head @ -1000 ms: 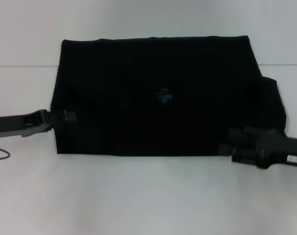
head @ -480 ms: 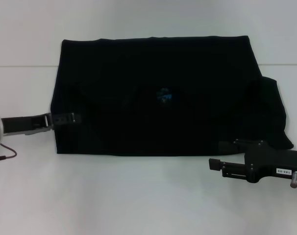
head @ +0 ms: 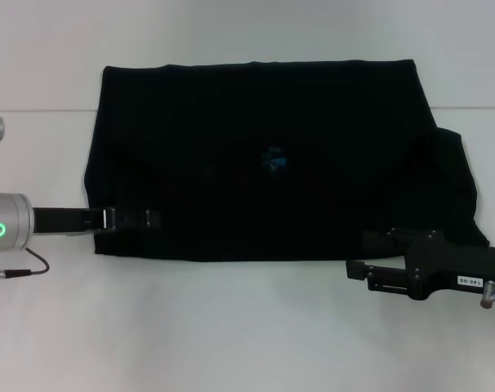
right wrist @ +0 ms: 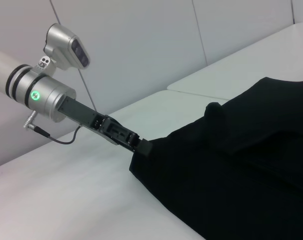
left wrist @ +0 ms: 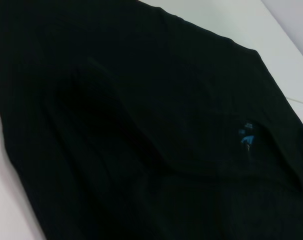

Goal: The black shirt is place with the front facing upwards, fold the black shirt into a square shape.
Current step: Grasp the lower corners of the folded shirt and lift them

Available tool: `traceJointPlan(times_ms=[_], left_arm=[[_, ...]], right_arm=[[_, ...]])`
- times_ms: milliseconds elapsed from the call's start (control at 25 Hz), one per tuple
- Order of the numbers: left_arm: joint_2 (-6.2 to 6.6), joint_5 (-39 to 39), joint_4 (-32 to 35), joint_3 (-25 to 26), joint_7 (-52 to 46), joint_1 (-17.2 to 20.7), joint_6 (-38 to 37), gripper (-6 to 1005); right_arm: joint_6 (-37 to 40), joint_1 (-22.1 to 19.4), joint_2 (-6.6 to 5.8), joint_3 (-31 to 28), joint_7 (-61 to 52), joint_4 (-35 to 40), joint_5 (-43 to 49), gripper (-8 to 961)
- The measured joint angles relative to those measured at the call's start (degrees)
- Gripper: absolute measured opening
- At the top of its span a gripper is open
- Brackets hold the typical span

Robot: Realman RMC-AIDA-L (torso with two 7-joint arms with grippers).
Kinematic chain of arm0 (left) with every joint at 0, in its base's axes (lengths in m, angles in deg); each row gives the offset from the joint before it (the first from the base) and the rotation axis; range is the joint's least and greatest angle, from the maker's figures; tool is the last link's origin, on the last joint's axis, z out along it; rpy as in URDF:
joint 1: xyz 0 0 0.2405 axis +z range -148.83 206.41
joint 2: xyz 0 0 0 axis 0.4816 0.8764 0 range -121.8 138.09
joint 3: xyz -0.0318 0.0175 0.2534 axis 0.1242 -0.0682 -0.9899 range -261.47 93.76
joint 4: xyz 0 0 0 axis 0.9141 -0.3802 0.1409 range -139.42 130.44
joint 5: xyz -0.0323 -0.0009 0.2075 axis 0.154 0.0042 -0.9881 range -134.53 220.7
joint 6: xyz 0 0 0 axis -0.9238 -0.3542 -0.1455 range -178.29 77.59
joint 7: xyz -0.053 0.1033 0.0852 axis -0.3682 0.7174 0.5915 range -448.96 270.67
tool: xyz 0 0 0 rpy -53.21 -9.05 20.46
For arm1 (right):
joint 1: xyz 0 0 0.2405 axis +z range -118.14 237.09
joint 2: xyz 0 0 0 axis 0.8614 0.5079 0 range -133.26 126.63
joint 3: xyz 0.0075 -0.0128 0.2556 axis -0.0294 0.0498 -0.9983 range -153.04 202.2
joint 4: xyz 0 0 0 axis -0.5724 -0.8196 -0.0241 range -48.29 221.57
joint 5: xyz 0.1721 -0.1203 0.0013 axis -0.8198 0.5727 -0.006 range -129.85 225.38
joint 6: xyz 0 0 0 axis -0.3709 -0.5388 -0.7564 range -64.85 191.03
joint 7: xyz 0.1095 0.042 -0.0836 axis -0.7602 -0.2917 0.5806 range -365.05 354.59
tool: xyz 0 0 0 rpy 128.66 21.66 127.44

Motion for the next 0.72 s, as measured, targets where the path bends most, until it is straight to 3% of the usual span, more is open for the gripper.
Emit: traceJointPlan(times_ms=[240, 440, 720], left_arm=[[0.4, 0.0, 0.21, -0.28, -0.1, -0.06, -0.36, 748], [0.41, 0.0, 0.21, -0.31, -0.02, -0.11, -0.39, 502], [0.45, 0.0, 0.21, -0.31, 0.01, -0.11, -0.66, 347]], right_arm=[[0.08, 0.0, -0.13, -0.09, -0.2, 0.0, -0.21, 722], [0.21, 0.01, -0.32, -0.2, -0.42, 0.0, -0.13, 721], [0.33, -0.43, -0.83, -0.03, -3.68, 1.75, -0.05, 720]])
